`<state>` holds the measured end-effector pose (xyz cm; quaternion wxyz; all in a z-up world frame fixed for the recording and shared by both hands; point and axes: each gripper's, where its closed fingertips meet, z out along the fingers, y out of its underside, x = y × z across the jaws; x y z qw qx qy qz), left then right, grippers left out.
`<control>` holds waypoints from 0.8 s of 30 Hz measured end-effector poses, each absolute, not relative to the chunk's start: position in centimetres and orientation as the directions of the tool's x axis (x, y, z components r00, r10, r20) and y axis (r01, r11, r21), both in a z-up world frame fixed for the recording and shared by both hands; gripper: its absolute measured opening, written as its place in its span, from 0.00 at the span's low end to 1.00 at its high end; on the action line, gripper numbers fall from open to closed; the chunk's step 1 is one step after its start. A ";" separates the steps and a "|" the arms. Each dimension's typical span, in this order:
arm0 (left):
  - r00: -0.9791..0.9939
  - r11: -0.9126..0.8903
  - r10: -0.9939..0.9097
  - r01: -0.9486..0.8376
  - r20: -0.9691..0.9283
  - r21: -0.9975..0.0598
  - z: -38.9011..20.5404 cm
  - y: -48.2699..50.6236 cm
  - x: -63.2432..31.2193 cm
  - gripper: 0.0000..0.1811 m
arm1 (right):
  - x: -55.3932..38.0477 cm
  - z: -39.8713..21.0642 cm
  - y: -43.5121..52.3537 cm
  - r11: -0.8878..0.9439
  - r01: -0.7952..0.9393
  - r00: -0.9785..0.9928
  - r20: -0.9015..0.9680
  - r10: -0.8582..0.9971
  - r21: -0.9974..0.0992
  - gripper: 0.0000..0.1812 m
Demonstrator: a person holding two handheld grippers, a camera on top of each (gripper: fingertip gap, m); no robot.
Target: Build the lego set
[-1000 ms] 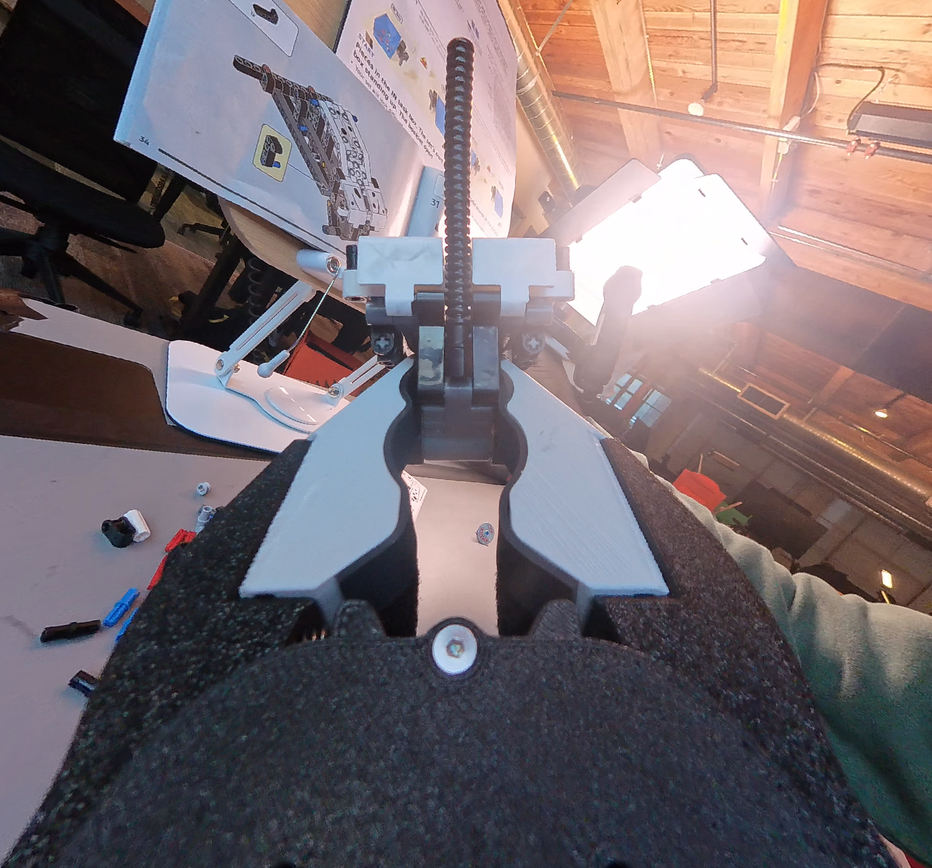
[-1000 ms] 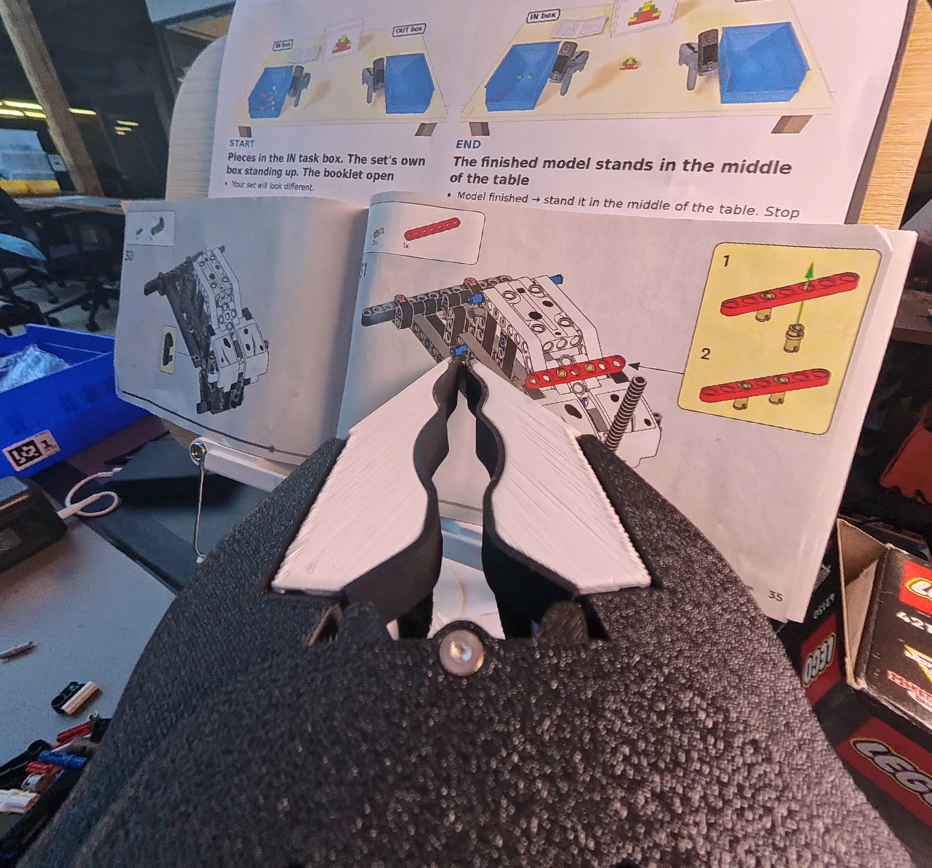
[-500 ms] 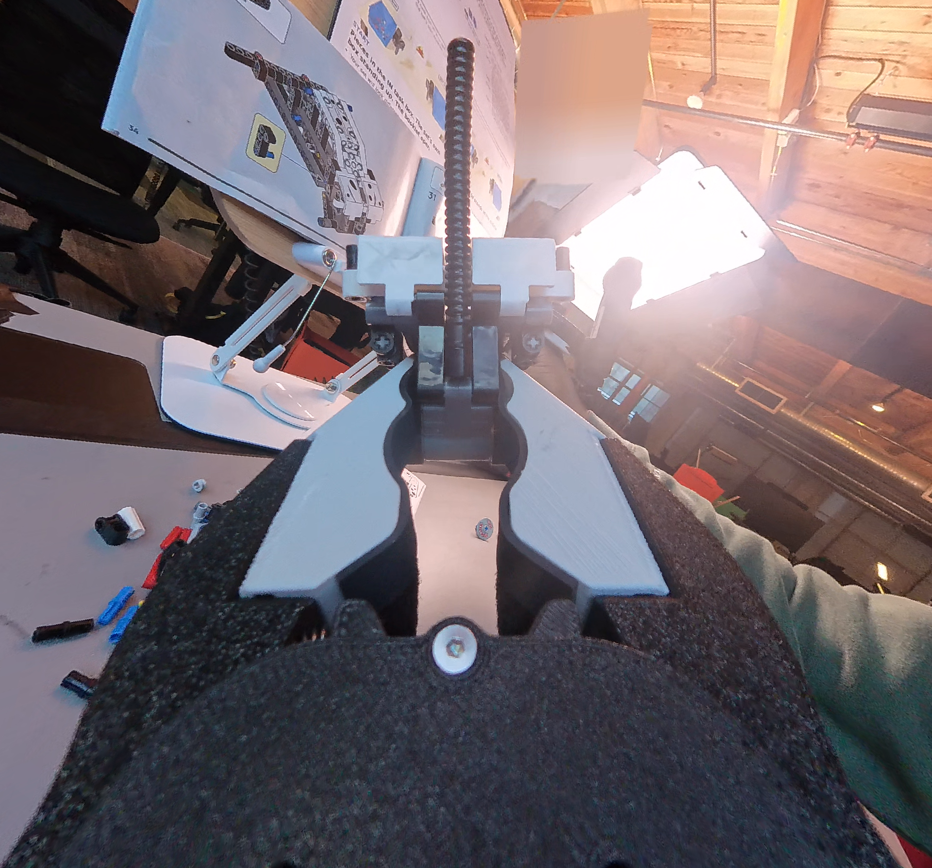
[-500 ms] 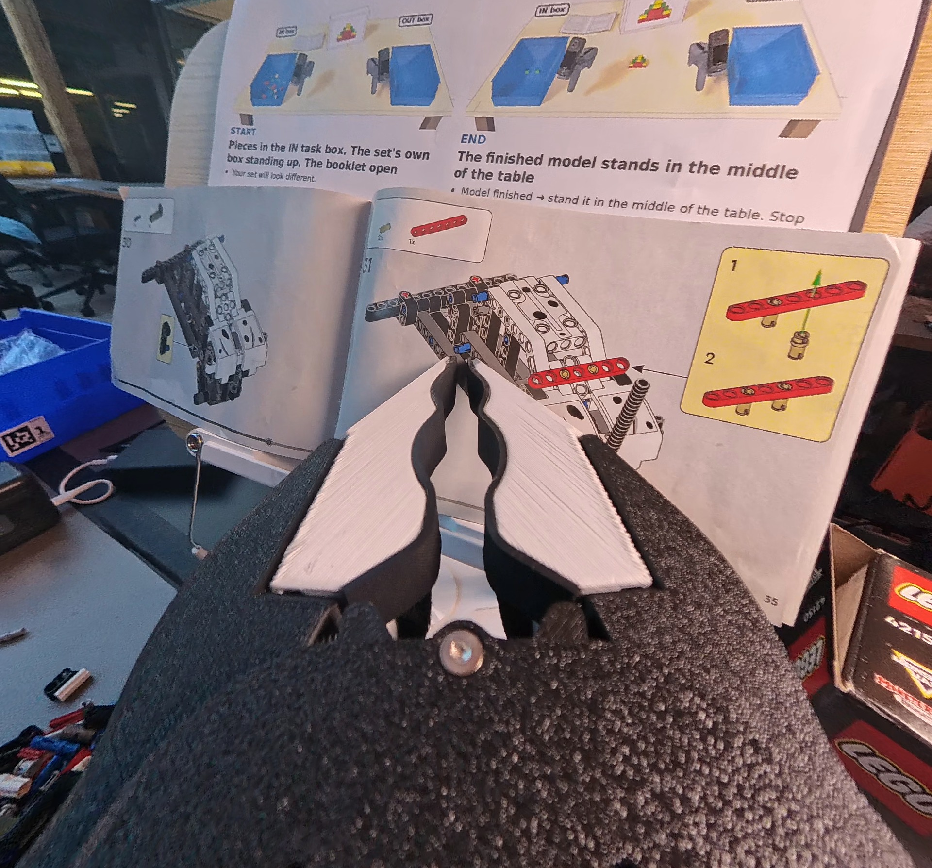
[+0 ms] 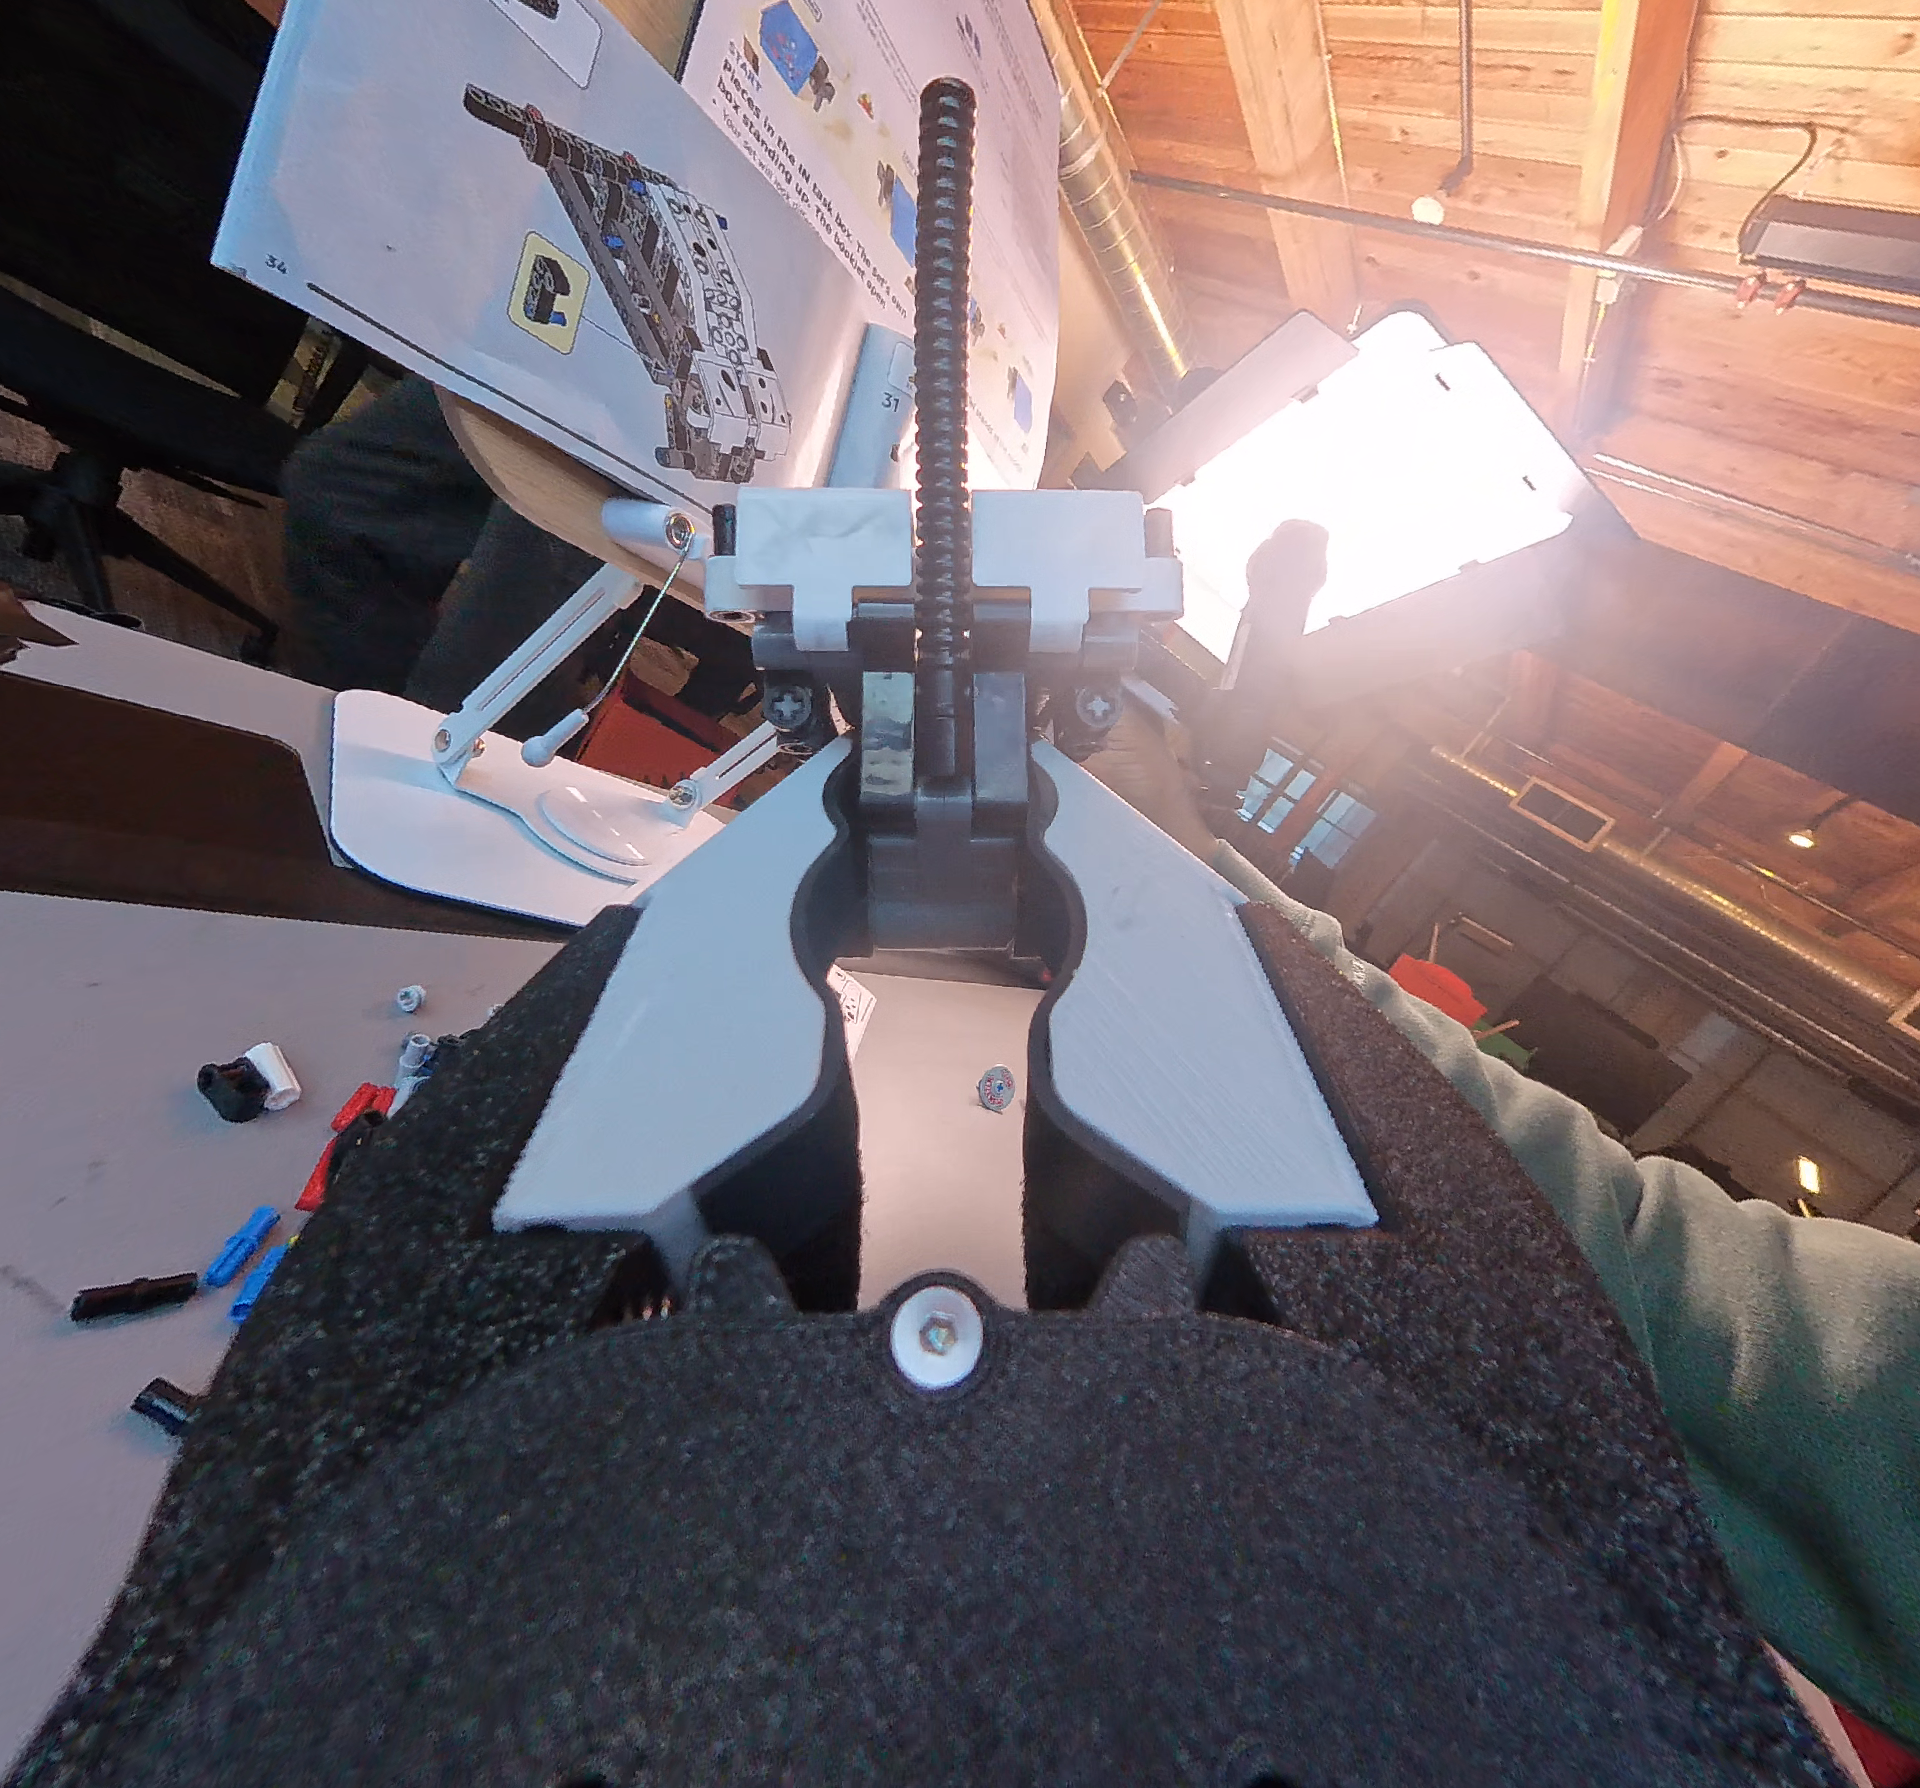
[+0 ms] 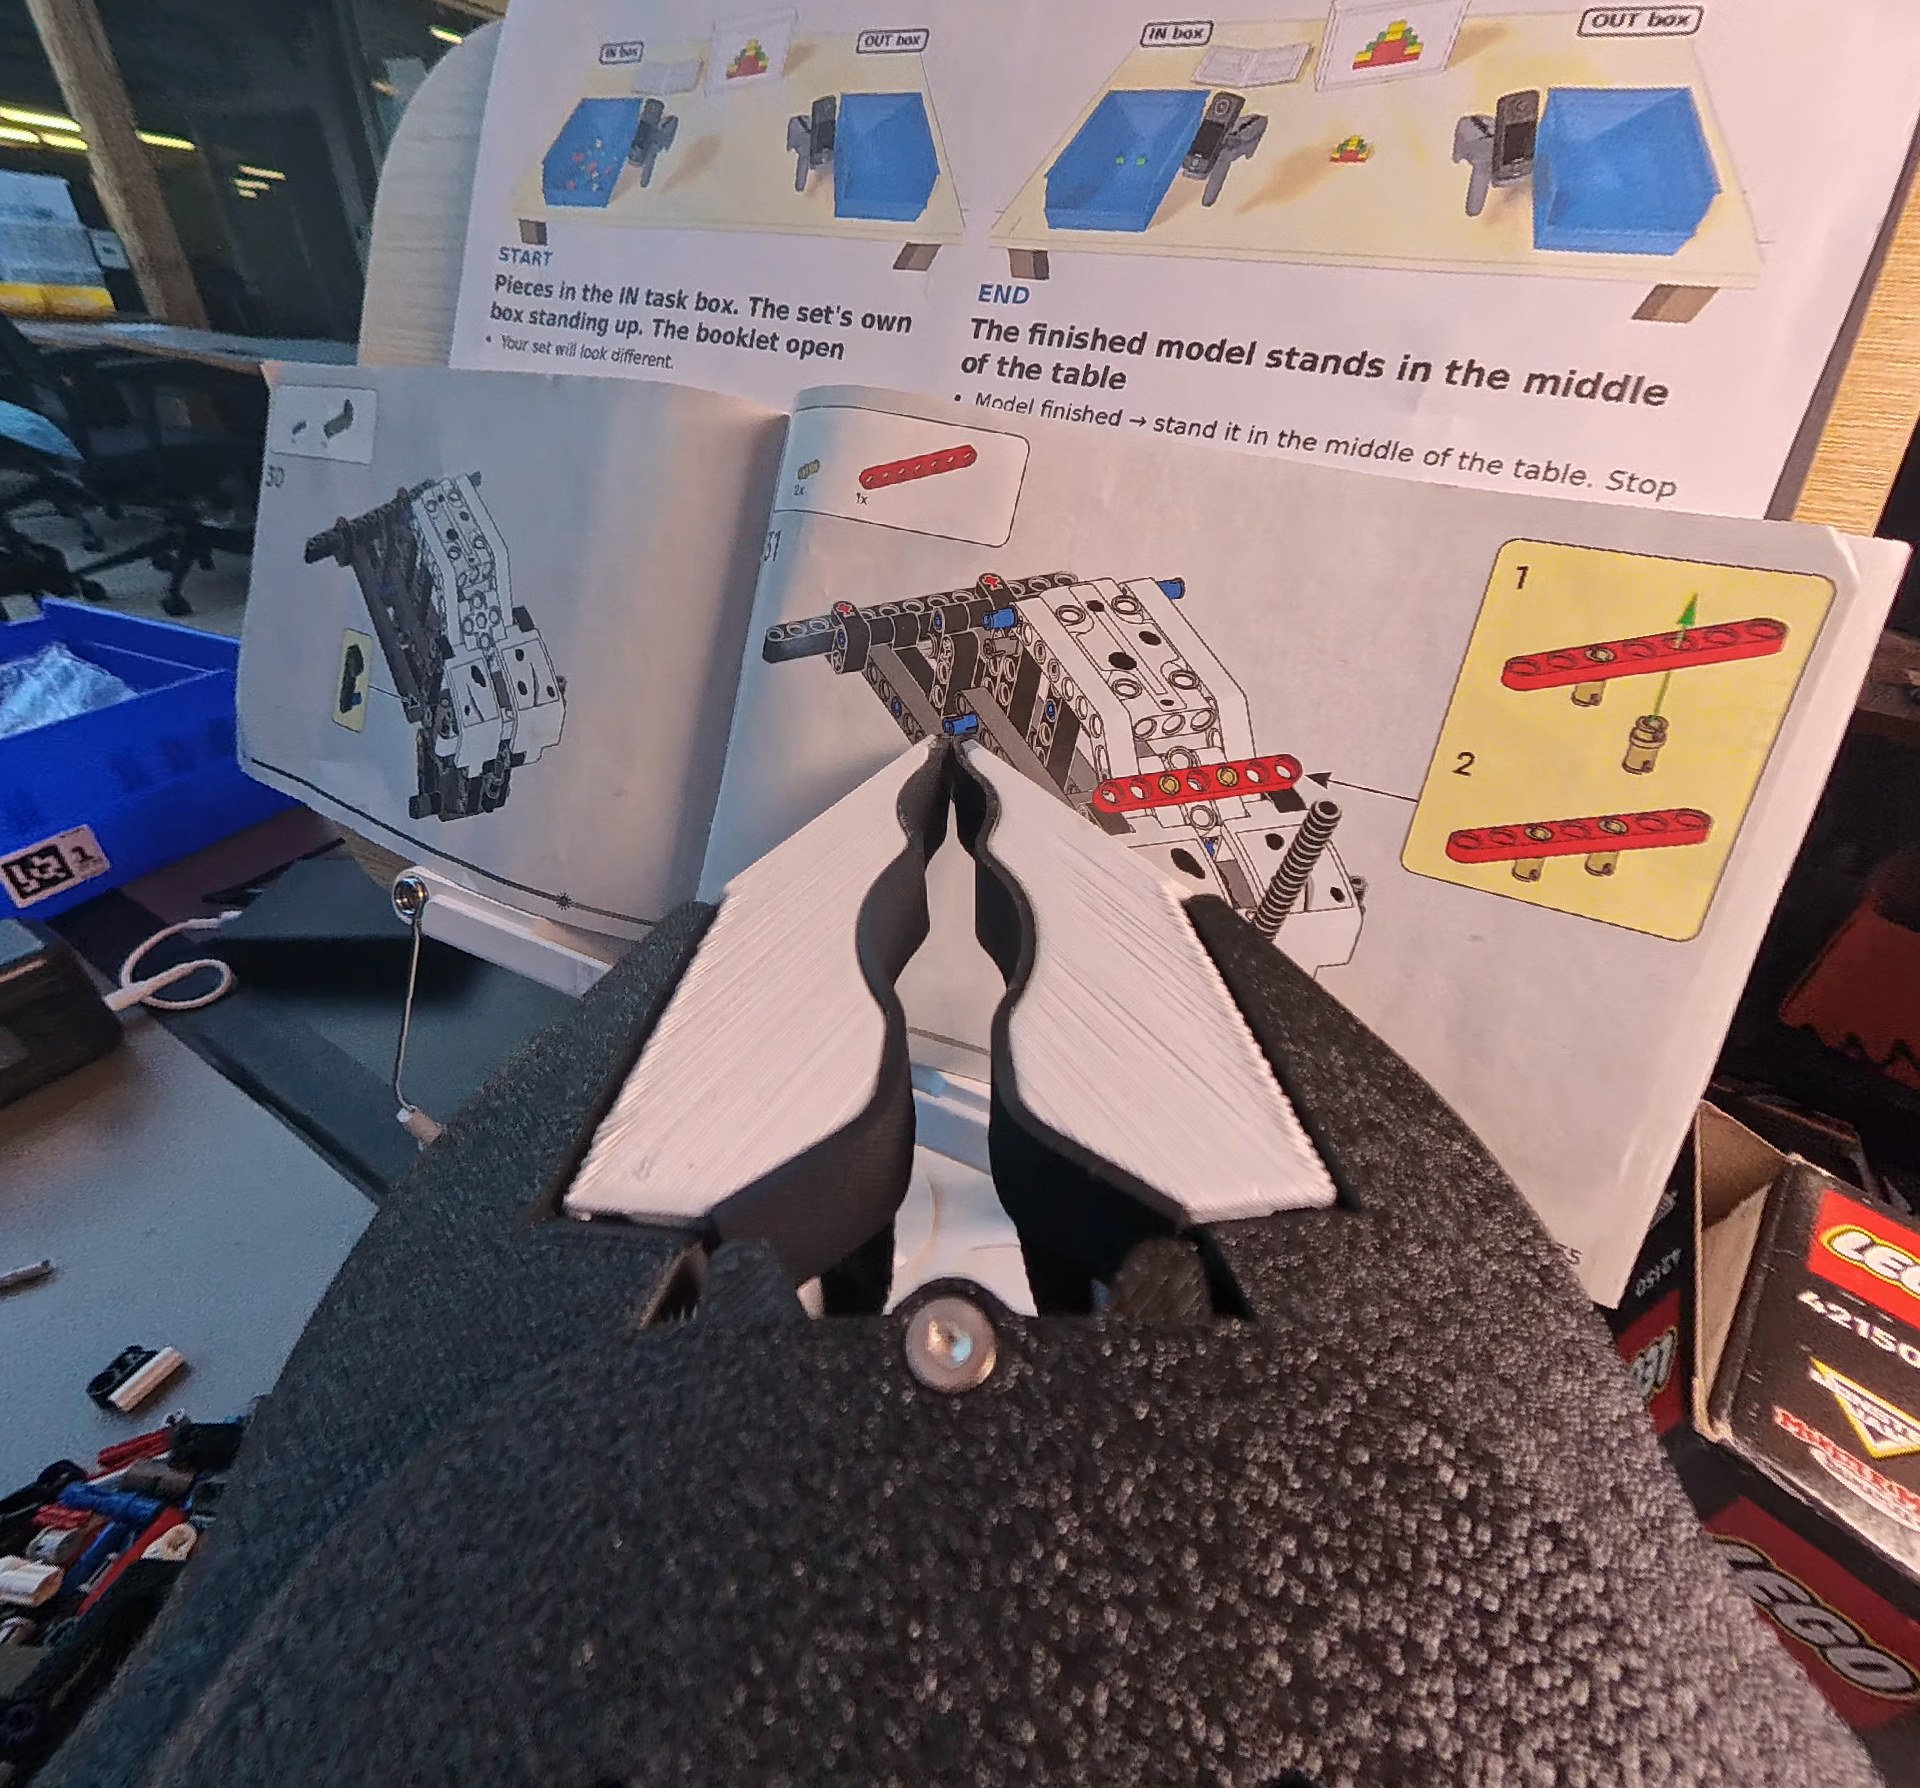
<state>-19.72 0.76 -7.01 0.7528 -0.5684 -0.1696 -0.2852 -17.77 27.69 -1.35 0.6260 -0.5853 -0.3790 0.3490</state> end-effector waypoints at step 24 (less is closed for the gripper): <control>0.773 0.185 -0.252 0.629 0.582 -0.755 -7.0 0.7 -19.4 0.15 | -15.3 -1.7 25.2 0.056 -0.011 0.442 0.045 0.896 -0.998 0.03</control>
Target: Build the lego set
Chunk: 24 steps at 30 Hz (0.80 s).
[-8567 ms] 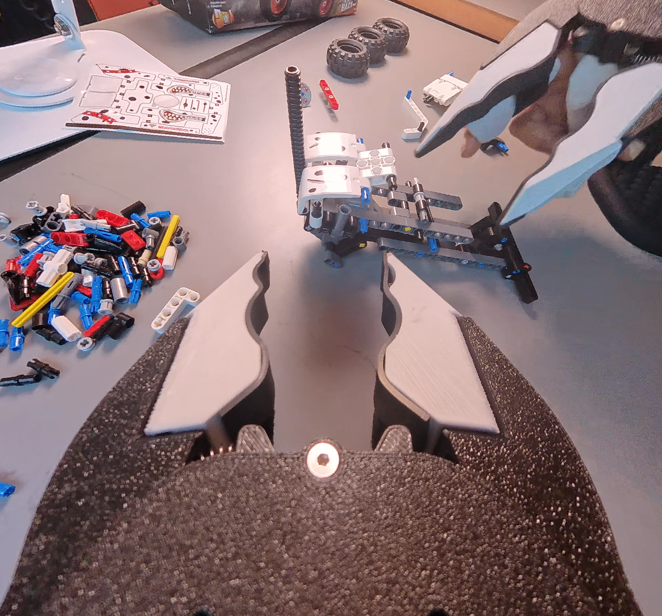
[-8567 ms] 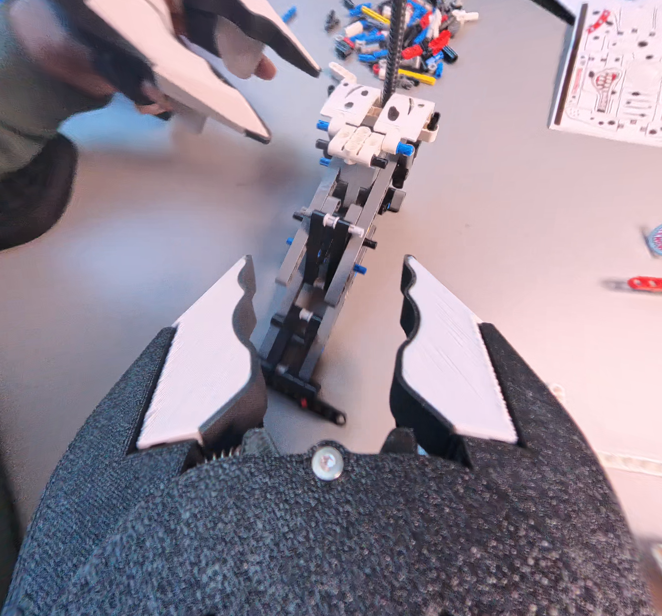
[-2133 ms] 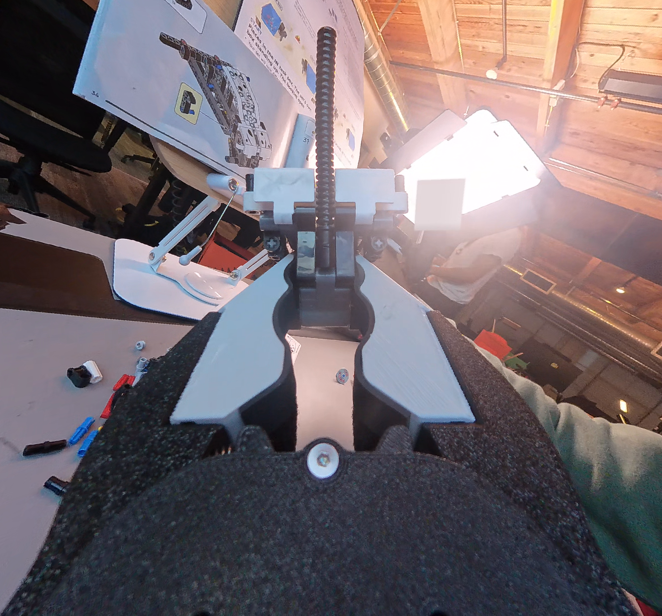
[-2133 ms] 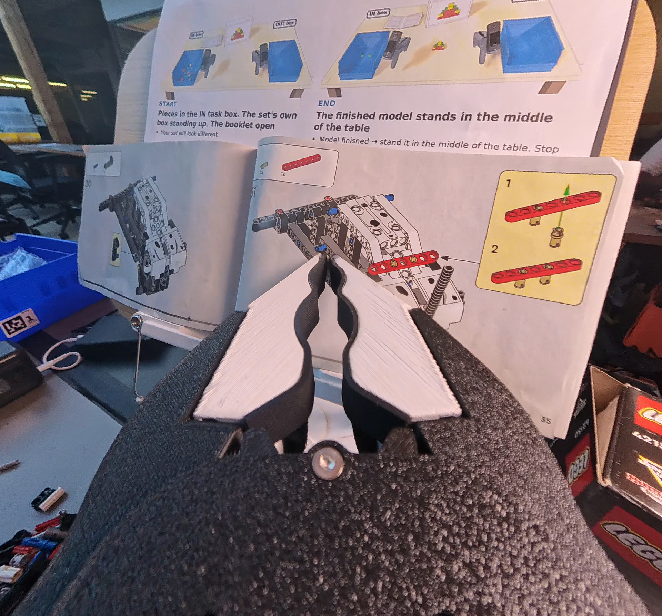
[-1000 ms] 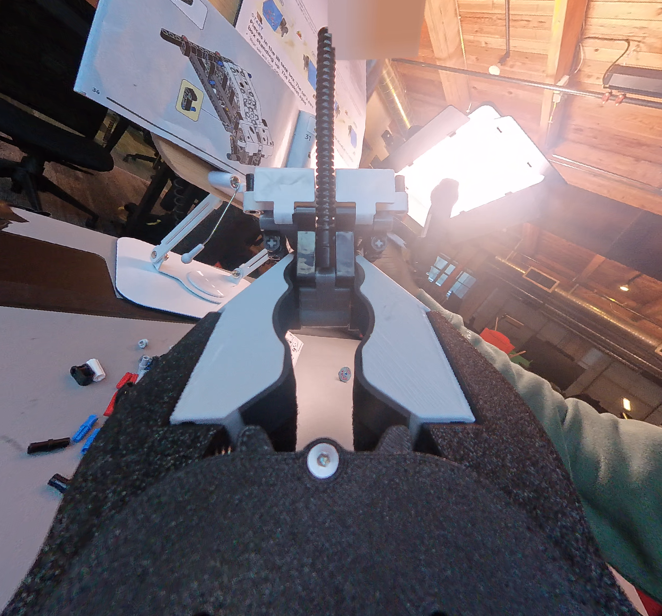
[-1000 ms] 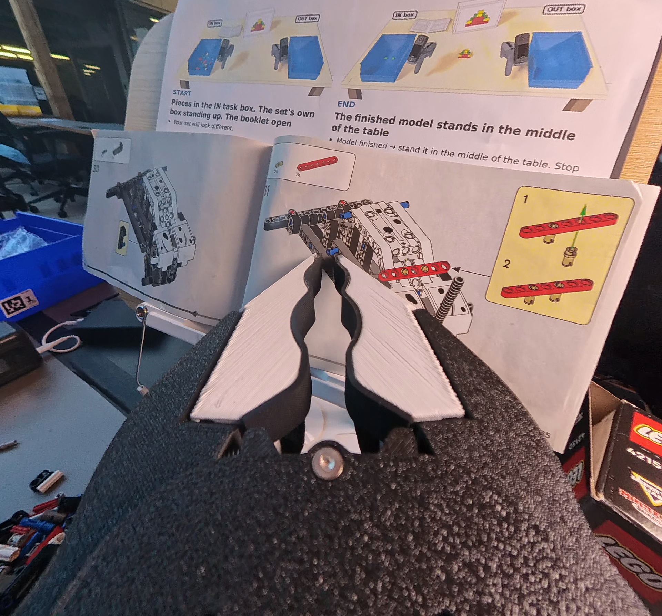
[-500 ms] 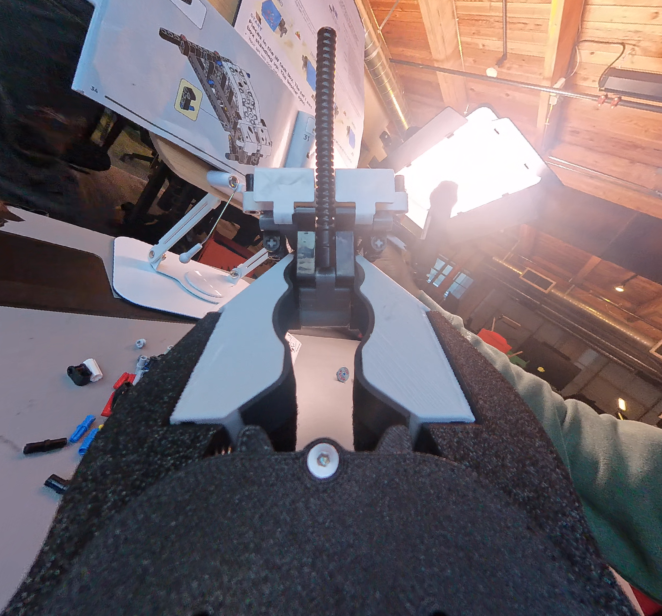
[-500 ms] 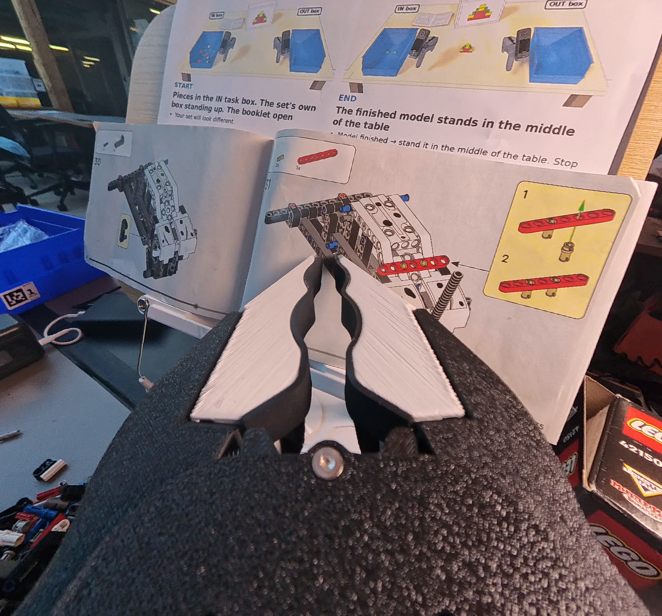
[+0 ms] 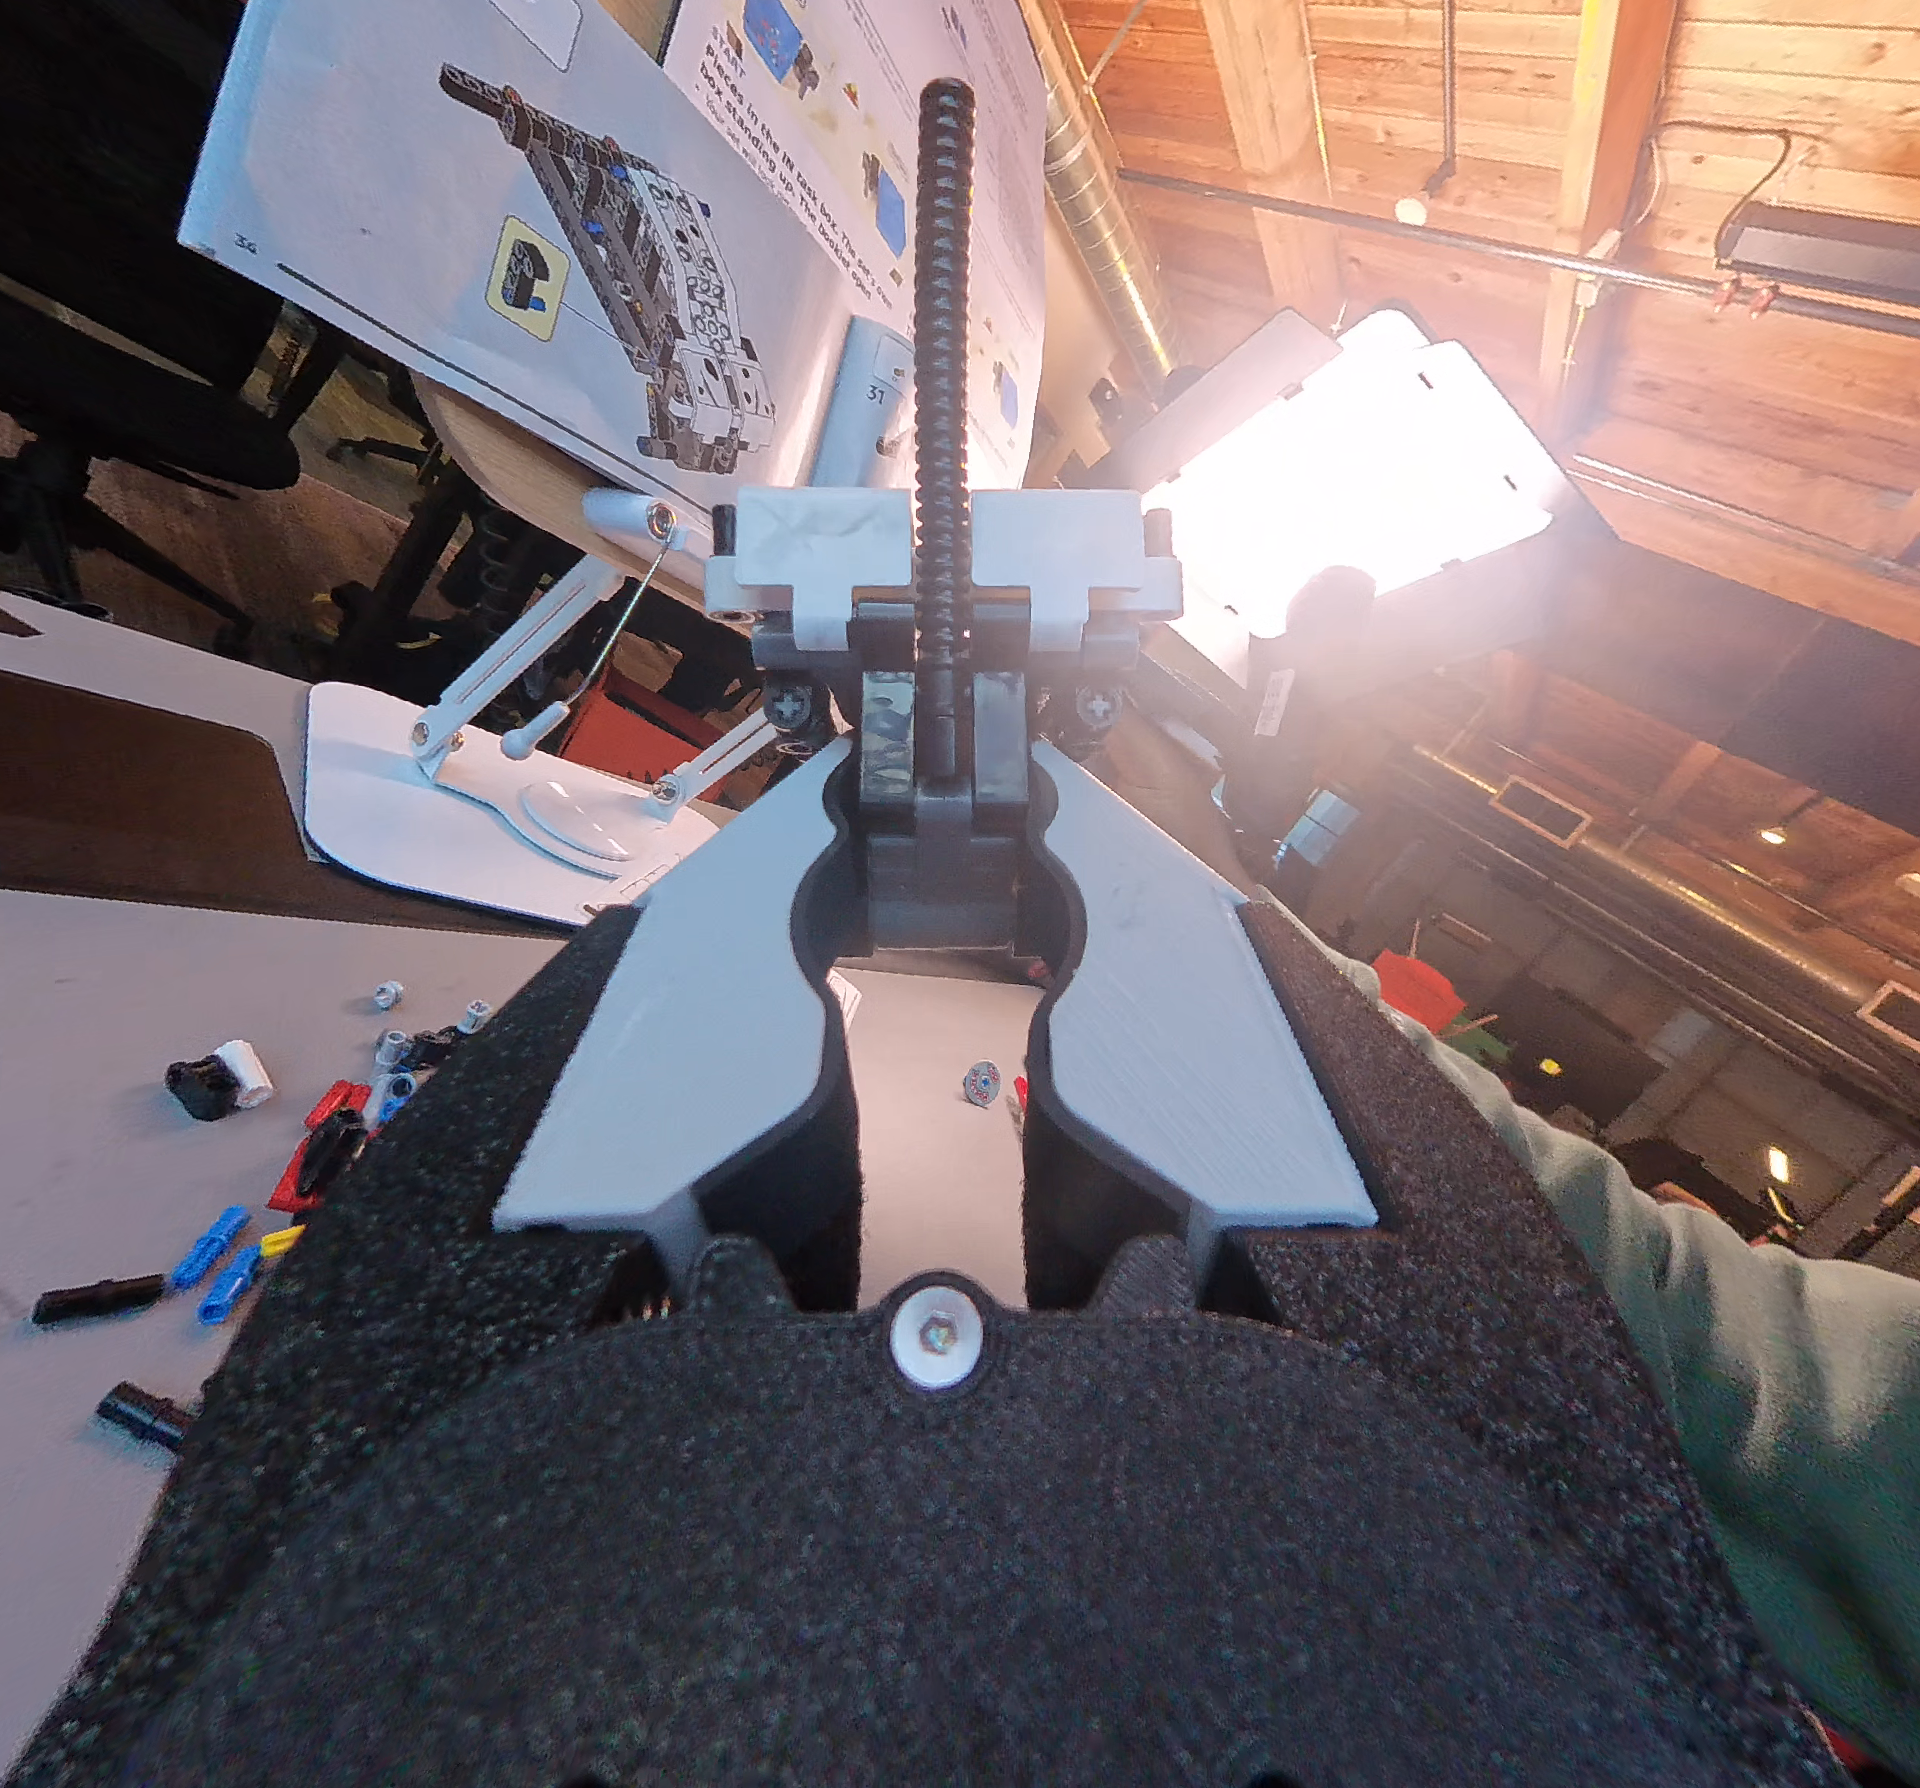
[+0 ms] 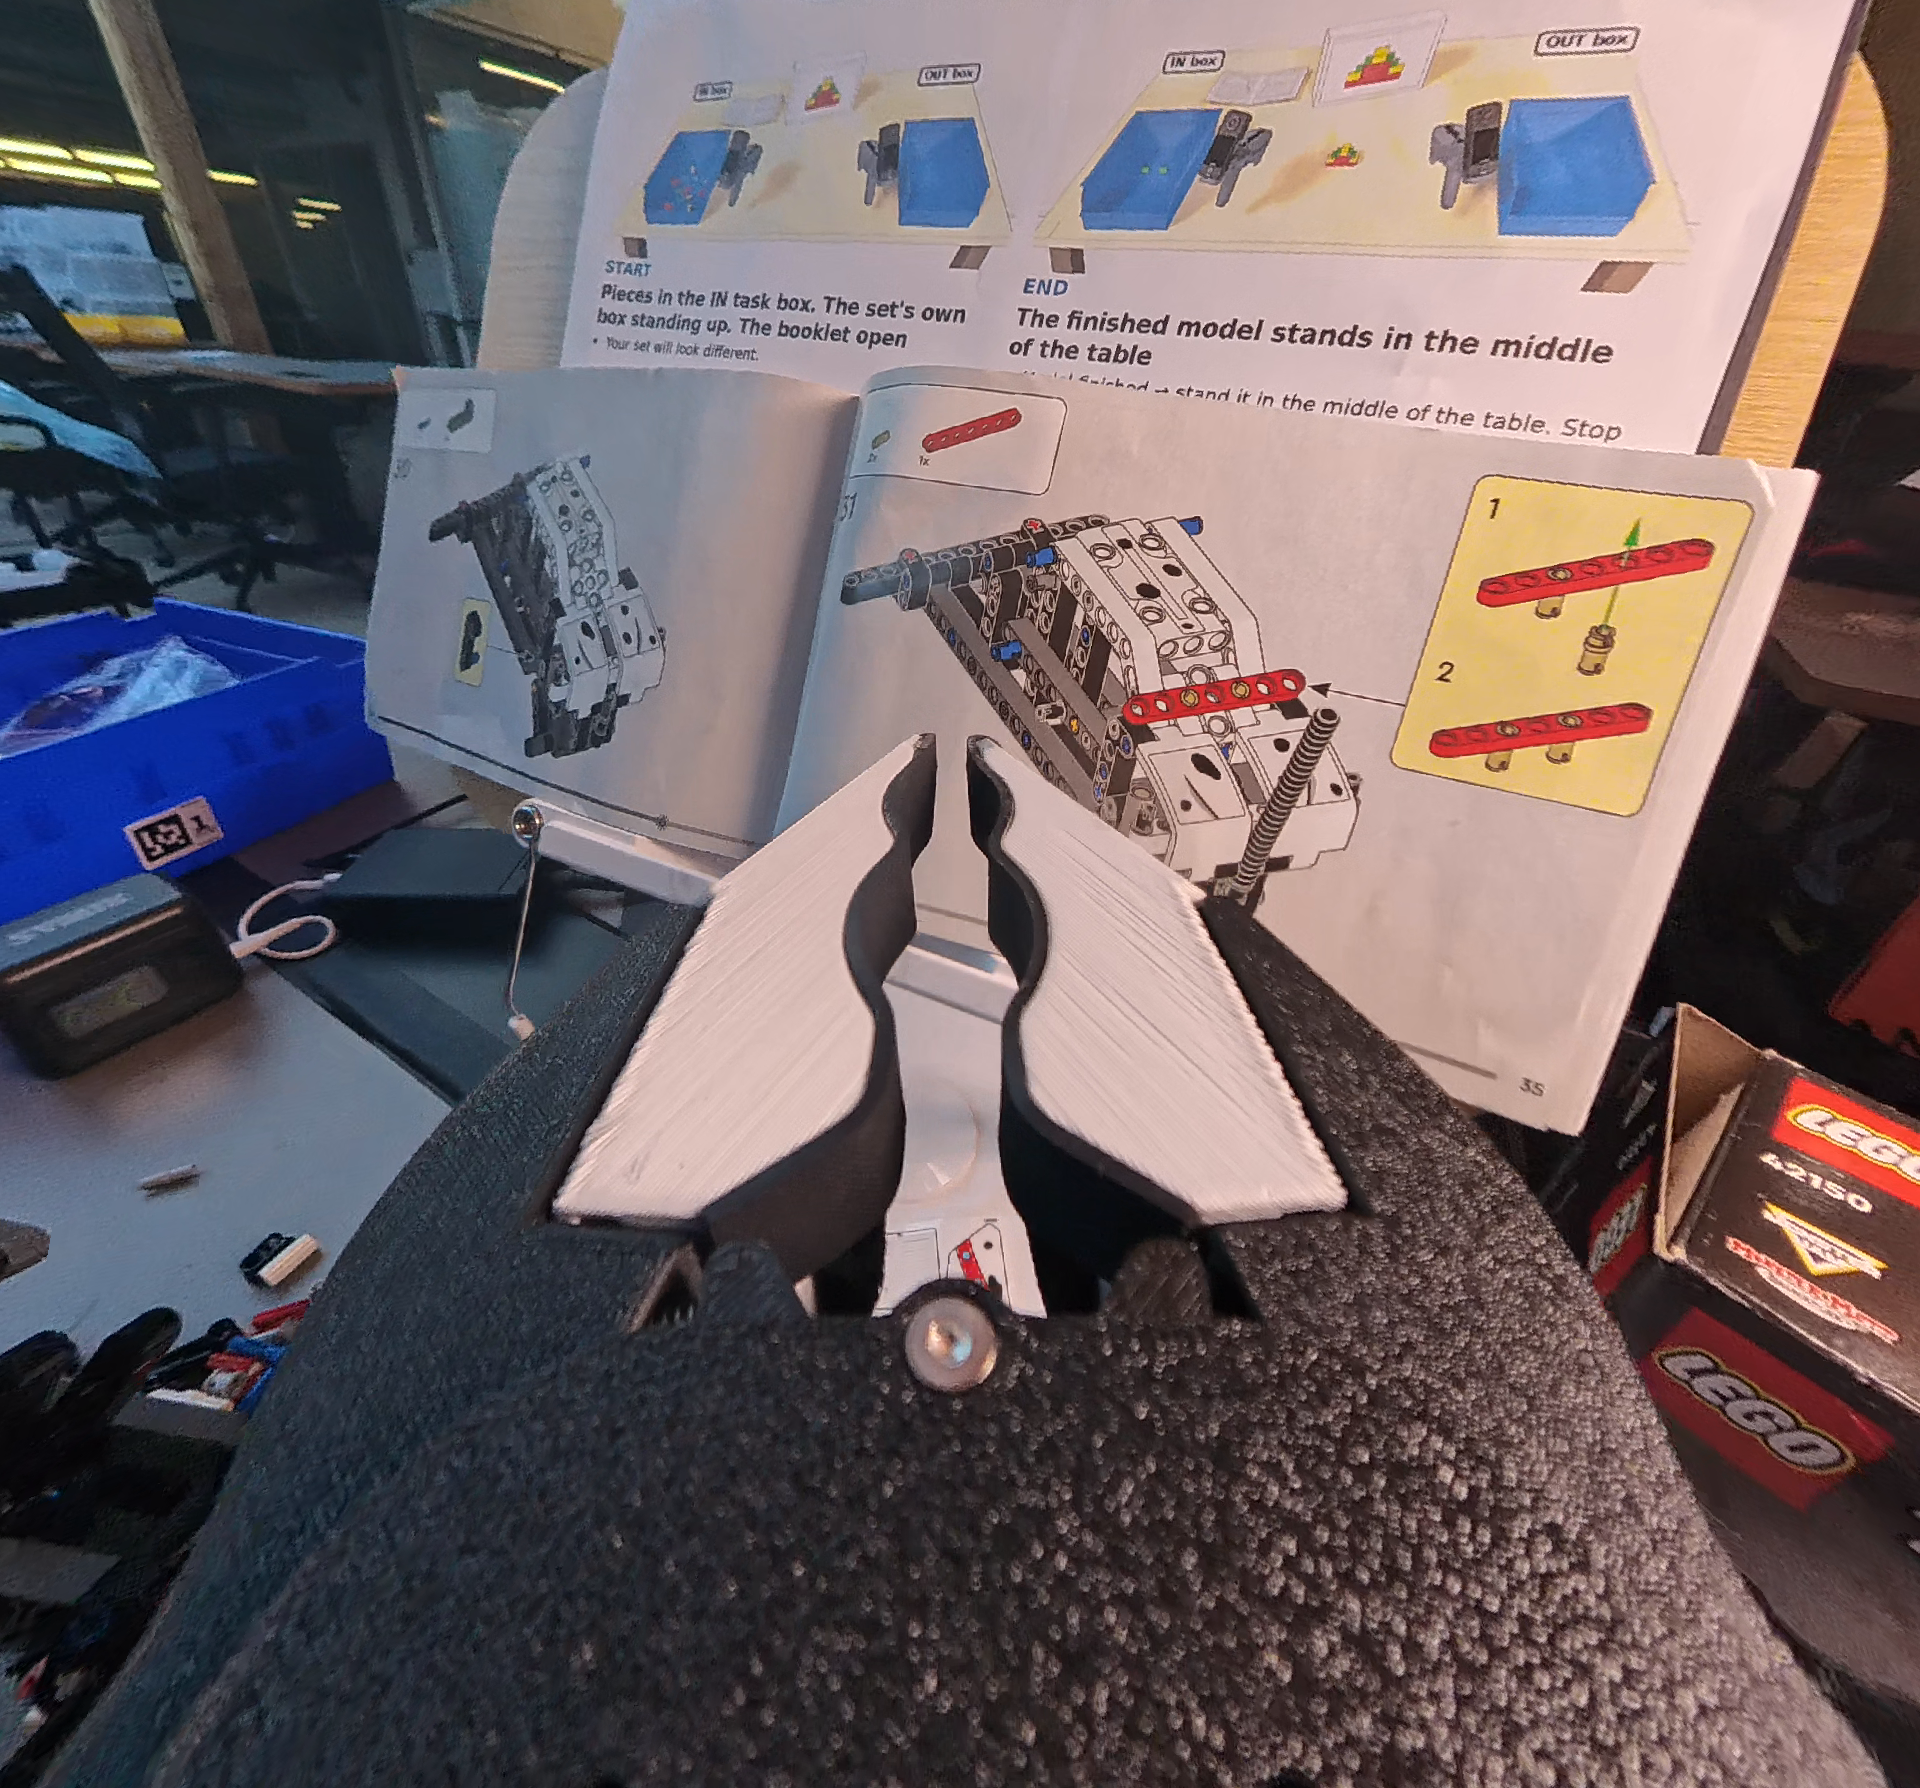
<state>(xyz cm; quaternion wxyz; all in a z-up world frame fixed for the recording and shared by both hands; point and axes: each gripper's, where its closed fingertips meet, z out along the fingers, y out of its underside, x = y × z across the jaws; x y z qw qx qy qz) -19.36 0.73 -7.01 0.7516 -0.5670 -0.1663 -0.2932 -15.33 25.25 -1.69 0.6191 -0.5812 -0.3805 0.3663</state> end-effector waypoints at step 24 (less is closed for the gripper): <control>0.780 0.180 -0.253 0.619 0.572 -0.765 -7.3 0.7 -19.2 0.14 | -11.7 -1.2 9.7 -0.138 -0.106 0.092 -0.148 0.985 -0.985 0.04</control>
